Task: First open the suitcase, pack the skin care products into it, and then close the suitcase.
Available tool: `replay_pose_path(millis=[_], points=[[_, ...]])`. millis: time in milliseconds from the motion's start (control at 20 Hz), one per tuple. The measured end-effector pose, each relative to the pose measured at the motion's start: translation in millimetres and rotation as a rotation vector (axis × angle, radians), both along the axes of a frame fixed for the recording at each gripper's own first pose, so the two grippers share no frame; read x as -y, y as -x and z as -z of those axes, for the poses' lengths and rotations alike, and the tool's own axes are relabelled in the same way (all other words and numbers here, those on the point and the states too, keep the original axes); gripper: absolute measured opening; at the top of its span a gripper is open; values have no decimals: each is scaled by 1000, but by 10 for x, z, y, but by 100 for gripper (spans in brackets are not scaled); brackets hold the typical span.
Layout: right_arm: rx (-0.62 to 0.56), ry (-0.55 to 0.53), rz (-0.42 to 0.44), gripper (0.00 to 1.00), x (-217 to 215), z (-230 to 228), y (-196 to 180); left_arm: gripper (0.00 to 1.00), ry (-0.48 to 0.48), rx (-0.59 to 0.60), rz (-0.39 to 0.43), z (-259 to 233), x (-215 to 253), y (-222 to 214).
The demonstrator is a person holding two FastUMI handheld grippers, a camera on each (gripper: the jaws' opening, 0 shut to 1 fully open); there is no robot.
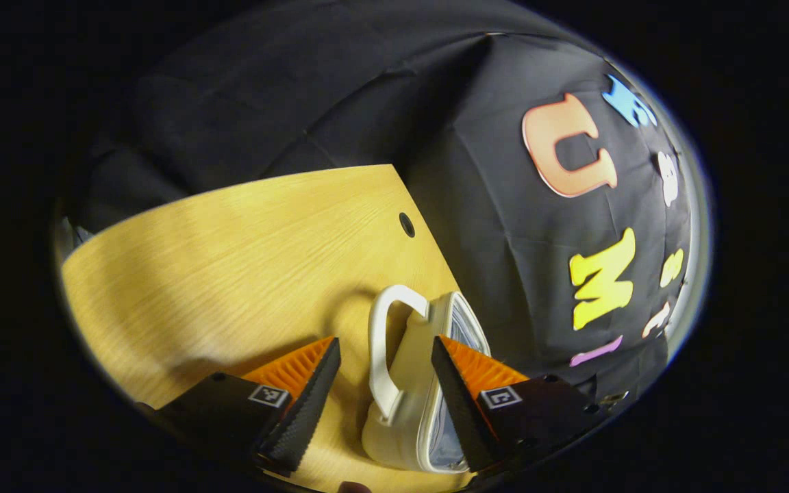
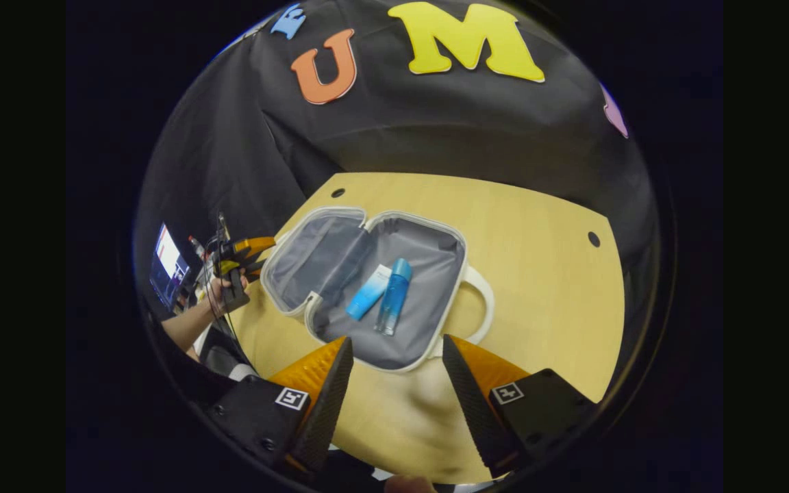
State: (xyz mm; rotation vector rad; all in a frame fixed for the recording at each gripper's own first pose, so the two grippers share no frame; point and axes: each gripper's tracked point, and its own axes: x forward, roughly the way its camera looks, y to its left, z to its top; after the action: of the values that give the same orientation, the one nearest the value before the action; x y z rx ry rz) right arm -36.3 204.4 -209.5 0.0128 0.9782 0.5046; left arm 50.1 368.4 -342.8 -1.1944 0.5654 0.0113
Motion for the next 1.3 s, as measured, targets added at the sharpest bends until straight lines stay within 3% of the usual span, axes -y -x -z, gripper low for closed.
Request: replay_pose_path(millis=[100,150,200,250,400,550,600,650,700,800,1050,1300], points=[[3,5,-3,74,-3,11,3,75,57,-6,-26,30,1,-124],[3,2,-6,78,-14,7,13,57,62,-3,-36,40,15,-182],[4,-2,-7,78,-20,1,12,31,58,-6,-45,40,-10,-219],[9,-7,-9,78,-28,-1,9,37,54,-10,-47,28,5,-246],[22,-34,1,78,-25,-57,16,13,31,0,-53,-137,-30,-271],[46,-74,30,78,19,-154,-8,8,-40,64,-38,-608,-8,-237],[58,-86,44,74,51,-183,-26,6,-69,90,-30,-818,26,-242],[72,-101,63,78,75,-209,-50,14,-102,120,-18,-1051,87,-255],[92,-108,82,74,121,-237,-77,6,-141,149,-2,-1293,171,-304],[150,-74,107,78,289,-257,-118,6,-227,195,31,-1676,389,-342],[238,-70,149,78,564,-432,-47,6,-420,278,119,-2464,1218,-311],[317,-35,162,78,887,-562,49,6,-611,313,211,-2747,2249,-179]])
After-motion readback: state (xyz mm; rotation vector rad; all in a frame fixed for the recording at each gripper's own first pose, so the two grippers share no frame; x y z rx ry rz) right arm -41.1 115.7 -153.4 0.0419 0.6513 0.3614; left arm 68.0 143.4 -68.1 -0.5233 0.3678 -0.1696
